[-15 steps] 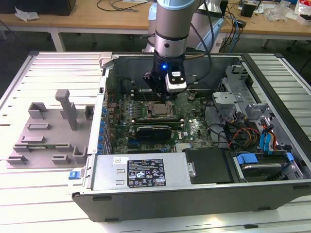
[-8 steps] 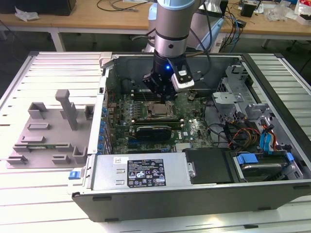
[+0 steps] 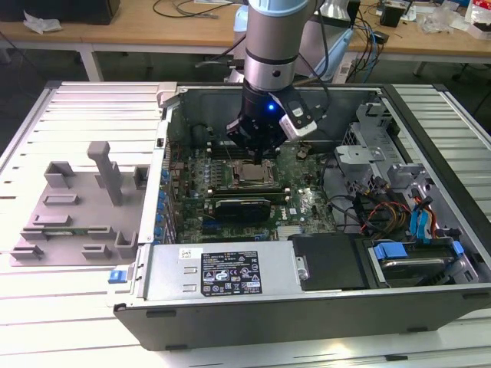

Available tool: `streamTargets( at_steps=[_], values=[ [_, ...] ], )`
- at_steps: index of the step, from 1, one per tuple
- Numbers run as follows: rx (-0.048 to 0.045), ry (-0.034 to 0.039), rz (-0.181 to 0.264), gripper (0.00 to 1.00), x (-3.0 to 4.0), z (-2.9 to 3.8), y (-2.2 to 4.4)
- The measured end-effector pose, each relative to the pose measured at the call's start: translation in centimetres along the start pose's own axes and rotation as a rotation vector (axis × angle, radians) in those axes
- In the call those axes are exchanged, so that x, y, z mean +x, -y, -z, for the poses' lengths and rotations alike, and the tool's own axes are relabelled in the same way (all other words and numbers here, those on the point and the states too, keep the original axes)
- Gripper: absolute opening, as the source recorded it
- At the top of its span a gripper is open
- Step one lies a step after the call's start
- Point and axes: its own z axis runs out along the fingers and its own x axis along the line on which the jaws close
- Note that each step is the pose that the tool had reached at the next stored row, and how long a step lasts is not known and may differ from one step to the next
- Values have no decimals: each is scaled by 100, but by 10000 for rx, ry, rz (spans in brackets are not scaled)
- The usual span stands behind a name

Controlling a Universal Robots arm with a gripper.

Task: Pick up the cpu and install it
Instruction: 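Close the cpu cover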

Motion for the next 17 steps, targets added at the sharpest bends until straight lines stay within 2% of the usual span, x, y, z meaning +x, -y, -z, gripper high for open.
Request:
streamTargets(
  at_steps=[2, 5, 9, 17],
  values=[
    [5, -1, 0, 11, 2, 0, 0],
    [5, 35, 0, 11, 10, -20, -1],
    [10, 66, 1, 11, 29, -62, -2],
    [10, 94, 1, 11, 176, -114, -11]
  ],
)
